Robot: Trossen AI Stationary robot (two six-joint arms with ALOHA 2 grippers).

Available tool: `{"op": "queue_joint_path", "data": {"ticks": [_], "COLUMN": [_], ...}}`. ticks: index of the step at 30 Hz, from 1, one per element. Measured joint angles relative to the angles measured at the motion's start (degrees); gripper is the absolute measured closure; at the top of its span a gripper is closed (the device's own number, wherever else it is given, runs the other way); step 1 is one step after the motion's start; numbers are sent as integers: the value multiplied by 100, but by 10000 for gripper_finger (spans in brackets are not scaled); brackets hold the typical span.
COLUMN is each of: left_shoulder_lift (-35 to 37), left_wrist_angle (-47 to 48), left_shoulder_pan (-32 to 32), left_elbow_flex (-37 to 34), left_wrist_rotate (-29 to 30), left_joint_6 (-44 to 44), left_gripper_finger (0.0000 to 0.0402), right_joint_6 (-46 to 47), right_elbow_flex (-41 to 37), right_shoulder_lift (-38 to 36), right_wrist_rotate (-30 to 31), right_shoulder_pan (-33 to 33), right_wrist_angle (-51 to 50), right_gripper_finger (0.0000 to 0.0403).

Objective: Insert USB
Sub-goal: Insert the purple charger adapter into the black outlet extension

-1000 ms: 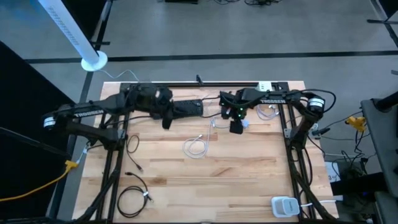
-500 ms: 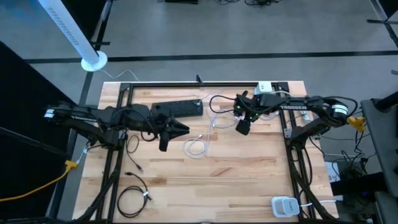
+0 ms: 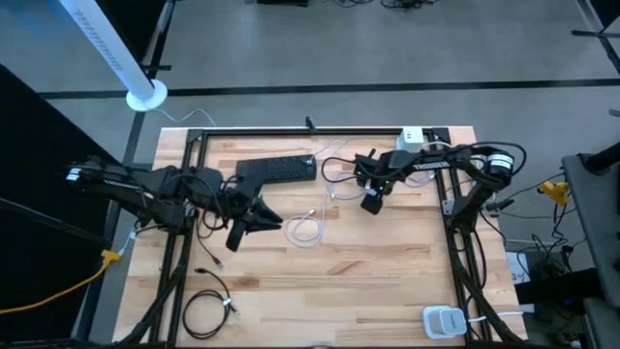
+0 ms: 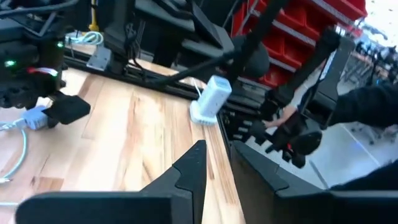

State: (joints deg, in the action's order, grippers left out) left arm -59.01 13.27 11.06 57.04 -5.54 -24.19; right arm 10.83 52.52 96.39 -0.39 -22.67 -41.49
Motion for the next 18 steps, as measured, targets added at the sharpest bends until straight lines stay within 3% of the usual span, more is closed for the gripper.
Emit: {"op": "queue_joint_path", "data": {"ticks": [2, 5, 9, 13, 18], "left_shoulder_lift": [74, 204, 390, 590, 757], "left_wrist_angle": [193, 400, 628, 800, 877], "left_shoulder_pan": [20, 25, 25, 18, -7], "left_elbow_flex": [0, 0, 0, -2, -2], "left_wrist_rotate": [2, 4, 31, 112, 522], "left_joint_6": [94, 165, 196, 292, 534], "left_gripper_finger": [338, 338, 338, 338, 338], "right_joint_6": [158, 324, 528, 636, 679], "right_elbow_flex": [14, 27, 20, 336, 1034], "right_shoulder_lift": [176, 249, -111, -863, -1761], "right_wrist_rotate": [-36, -129, -165, -592, -686], "right_shoulder_pan": [10, 113, 355, 707, 1100], "right_wrist_angle": [-43, -101, -217, -798, -2241], "right_gripper_finger": [146, 214, 208, 208, 208]}}
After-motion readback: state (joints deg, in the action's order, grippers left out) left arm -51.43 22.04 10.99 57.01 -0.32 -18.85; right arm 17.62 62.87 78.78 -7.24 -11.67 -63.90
